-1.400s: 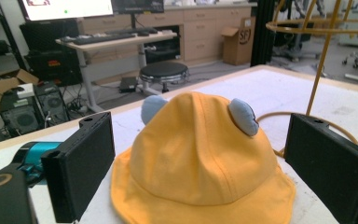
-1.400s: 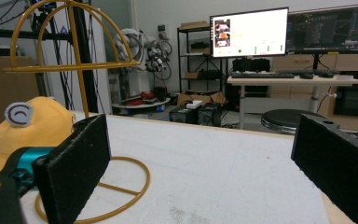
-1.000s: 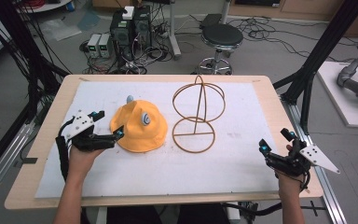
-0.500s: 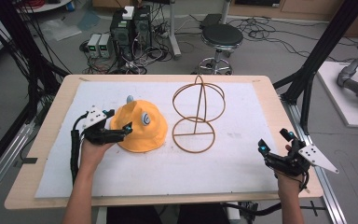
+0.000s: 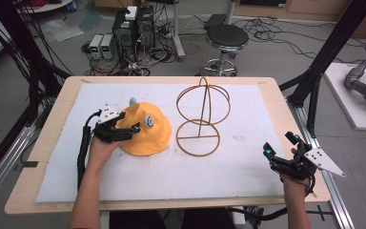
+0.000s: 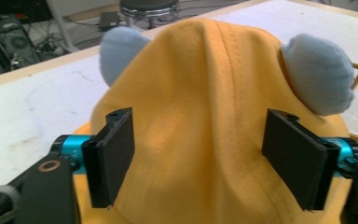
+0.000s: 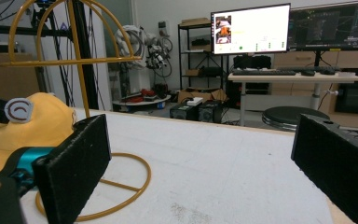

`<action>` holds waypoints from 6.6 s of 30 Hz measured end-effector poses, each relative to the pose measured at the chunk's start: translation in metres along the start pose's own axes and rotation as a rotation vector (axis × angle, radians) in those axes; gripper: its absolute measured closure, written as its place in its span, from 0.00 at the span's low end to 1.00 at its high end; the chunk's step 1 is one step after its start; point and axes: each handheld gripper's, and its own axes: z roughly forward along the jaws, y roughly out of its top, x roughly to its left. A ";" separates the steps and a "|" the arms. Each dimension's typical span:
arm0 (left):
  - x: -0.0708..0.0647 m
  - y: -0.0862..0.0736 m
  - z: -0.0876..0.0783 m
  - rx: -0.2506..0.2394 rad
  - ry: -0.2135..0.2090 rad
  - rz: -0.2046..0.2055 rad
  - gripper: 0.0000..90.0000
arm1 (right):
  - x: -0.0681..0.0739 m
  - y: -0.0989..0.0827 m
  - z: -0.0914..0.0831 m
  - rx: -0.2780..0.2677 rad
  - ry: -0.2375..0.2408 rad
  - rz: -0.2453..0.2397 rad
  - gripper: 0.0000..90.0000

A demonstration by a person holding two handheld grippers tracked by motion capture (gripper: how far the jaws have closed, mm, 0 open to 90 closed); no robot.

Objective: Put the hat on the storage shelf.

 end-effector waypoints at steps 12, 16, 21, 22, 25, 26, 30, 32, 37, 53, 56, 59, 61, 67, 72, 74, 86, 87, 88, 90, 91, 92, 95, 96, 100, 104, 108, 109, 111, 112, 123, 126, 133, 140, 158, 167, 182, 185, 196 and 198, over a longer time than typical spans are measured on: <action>-0.002 -0.004 0.008 0.052 -0.064 -0.064 0.56 | 0.003 0.000 0.002 0.007 0.004 -0.006 0.05; -0.005 -0.004 0.011 0.061 -0.064 -0.049 0.70 | 0.003 0.000 0.003 0.005 0.006 -0.012 0.05; -0.008 -0.004 0.012 0.077 -0.034 -0.049 0.88 | 0.003 0.000 0.003 0.007 0.005 -0.011 0.05; -0.008 -0.004 0.012 0.080 -0.022 -0.037 0.95 | 0.003 0.000 0.003 0.009 0.007 -0.008 0.05; -0.012 -0.003 0.013 0.075 0.001 -0.030 0.97 | 0.003 0.000 0.003 0.011 0.006 -0.007 0.05; -0.012 -0.003 0.013 0.075 0.001 -0.030 0.97 | 0.003 0.000 0.003 0.009 0.005 -0.009 0.05; -0.015 -0.007 0.012 0.045 0.019 -0.024 0.97 | 0.002 -0.001 0.003 0.009 0.005 -0.009 0.05; -0.014 -0.007 0.011 0.036 0.019 -0.020 0.98 | 0.002 -0.001 0.003 0.009 0.006 -0.010 0.05; -0.015 -0.004 0.005 0.000 0.017 -0.007 0.98 | 0.003 -0.001 0.003 0.012 0.006 -0.006 0.05; -0.015 0.017 -0.029 -0.218 0.028 -0.022 0.98 | 0.003 -0.002 0.003 0.018 0.007 -0.004 0.05; -0.015 0.022 -0.034 -0.255 0.028 -0.029 0.98 | 0.003 -0.002 0.004 0.019 0.007 -0.009 0.05; -0.017 0.032 -0.042 -0.314 0.014 -0.028 0.98 | 0.003 -0.002 0.004 0.019 0.007 -0.011 0.05; -0.018 0.038 -0.045 -0.332 0.013 -0.020 0.98 | 0.003 -0.003 0.004 0.019 0.007 -0.011 0.05; -0.021 0.055 -0.052 -0.367 0.030 0.004 0.98 | 0.002 -0.002 0.003 0.015 0.006 -0.004 0.05; -0.021 0.077 -0.064 -0.400 0.058 0.032 0.98 | 0.002 -0.002 0.003 0.015 0.005 0.000 0.05; -0.021 0.084 -0.068 -0.414 0.060 0.033 0.98 | 0.001 -0.002 0.003 0.014 0.006 -0.002 0.05; -0.041 0.124 -0.084 -0.515 0.032 0.057 0.98 | 0.000 -0.002 0.001 0.005 -0.001 0.009 0.05; -0.045 0.127 -0.083 -0.520 0.029 0.062 0.98 | 0.000 -0.002 0.001 0.003 0.001 0.013 0.05; -0.047 0.129 -0.083 -0.526 0.025 0.066 0.98 | 0.000 -0.002 0.001 0.004 0.002 0.013 0.05; -0.053 0.136 -0.083 -0.537 0.010 0.075 0.98 | 0.000 -0.002 0.001 0.002 -0.001 0.013 0.05; -0.055 0.138 -0.082 -0.546 0.000 0.073 0.98 | -0.001 -0.002 0.001 0.001 0.000 0.010 0.05; -0.058 0.141 -0.082 -0.556 -0.012 0.068 0.98 | -0.001 -0.001 0.001 0.002 -0.001 0.008 0.05; -0.067 0.148 -0.079 -0.577 -0.040 0.070 0.98 | -0.001 -0.001 0.000 0.001 -0.002 0.013 0.05; -0.071 0.150 -0.078 -0.581 -0.047 0.072 0.98 | -0.001 -0.001 0.000 -0.002 -0.002 0.012 0.05; -0.085 0.158 -0.071 -0.603 -0.080 0.074 0.98 | -0.002 -0.001 0.000 -0.003 -0.003 0.009 0.05; -0.100 0.162 -0.058 -0.607 -0.108 0.079 0.98 | -0.002 0.000 -0.001 -0.007 -0.002 0.013 0.05; -0.113 0.164 -0.045 -0.602 -0.127 0.085 0.98 | -0.002 0.000 -0.001 -0.006 -0.004 0.014 0.05; -0.116 0.164 -0.042 -0.603 -0.130 0.087 0.98 | -0.003 0.000 -0.001 -0.008 -0.004 0.011 0.05; -0.121 0.163 -0.037 -0.603 -0.131 0.093 0.98 | -0.003 0.000 -0.001 -0.007 -0.005 0.015 0.05; -0.124 0.163 -0.033 -0.602 -0.134 0.090 0.98 | -0.003 0.000 -0.001 -0.010 -0.003 0.014 0.05; -0.139 0.149 -0.003 -0.559 -0.160 0.064 0.98 | -0.004 -0.001 -0.002 -0.008 -0.007 0.020 0.05; -0.143 0.146 0.002 -0.545 -0.164 0.073 0.97 | -0.004 -0.001 -0.002 -0.009 -0.006 0.017 0.05; -0.152 0.142 0.011 -0.515 -0.170 0.100 0.97 | -0.004 -0.001 -0.002 -0.009 -0.004 0.019 0.05; -0.152 0.134 0.017 -0.501 -0.170 0.090 0.97 | -0.004 -0.001 -0.002 -0.008 -0.003 0.020 0.05; -0.153 0.128 0.020 -0.508 -0.163 0.079 0.85 | -0.003 -0.002 -0.001 0.001 -0.004 0.020 0.05; -0.152 0.128 0.018 -0.512 -0.135 0.058 0.52 | -0.003 -0.002 -0.001 0.001 -0.005 0.017 0.05; -0.117 0.117 -0.027 -0.549 0.026 0.075 0.17 | -0.002 -0.002 -0.001 -0.010 -0.001 0.009 0.05; -0.105 0.108 -0.042 -0.542 0.060 0.070 0.17 | -0.002 -0.001 -0.001 -0.019 -0.002 0.008 0.05; -0.060 0.062 -0.097 -0.525 0.181 0.001 0.17 | -0.003 -0.002 -0.002 -0.023 -0.017 0.009 0.05; -0.053 0.052 -0.107 -0.513 0.198 -0.008 0.17 | -0.003 -0.002 -0.001 -0.026 -0.010 0.003 0.05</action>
